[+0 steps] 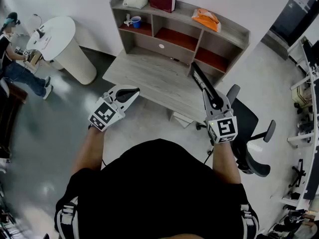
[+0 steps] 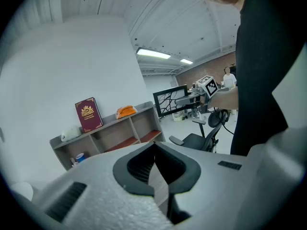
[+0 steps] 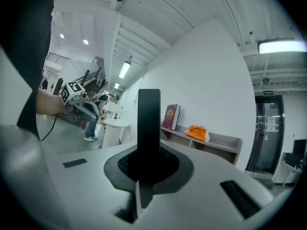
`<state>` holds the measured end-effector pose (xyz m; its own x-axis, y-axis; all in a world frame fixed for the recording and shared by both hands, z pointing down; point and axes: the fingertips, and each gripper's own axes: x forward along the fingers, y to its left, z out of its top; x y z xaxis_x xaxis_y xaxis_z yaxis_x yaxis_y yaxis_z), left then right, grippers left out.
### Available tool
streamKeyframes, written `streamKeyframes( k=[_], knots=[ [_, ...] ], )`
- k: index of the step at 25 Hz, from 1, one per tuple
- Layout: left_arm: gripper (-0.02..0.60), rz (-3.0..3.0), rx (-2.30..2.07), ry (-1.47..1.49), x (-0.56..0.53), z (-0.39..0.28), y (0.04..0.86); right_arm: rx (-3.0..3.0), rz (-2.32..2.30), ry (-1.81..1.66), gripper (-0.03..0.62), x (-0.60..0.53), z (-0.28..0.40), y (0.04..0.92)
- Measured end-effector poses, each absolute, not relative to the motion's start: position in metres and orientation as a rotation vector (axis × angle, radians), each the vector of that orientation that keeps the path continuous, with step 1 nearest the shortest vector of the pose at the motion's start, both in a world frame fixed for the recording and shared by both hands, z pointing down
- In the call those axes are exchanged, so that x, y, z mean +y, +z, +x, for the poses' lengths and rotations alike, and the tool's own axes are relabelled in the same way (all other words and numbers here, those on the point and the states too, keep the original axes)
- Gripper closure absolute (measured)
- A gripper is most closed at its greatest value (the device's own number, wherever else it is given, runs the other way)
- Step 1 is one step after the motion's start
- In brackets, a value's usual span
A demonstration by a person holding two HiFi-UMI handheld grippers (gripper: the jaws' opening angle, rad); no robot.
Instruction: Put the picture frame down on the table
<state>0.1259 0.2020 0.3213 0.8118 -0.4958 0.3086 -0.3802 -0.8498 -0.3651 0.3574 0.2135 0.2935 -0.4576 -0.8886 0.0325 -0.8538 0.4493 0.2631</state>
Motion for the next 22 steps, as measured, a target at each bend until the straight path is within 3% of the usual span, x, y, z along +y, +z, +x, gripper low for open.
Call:
streamKeyframes(
  k=[14,22],
  knots=[
    [0.565,-2.742,0.66,-0.6,0.23,0.165,0.341,-2.577,1.516,-0.199,0.579,0.233,0.396,0.316],
    [0.565,-2.756,0.711,-0.589,0.229,0.154,0.339,-2.604,1.503,-0.143,0.579,0.235,0.393,0.32]
  ],
)
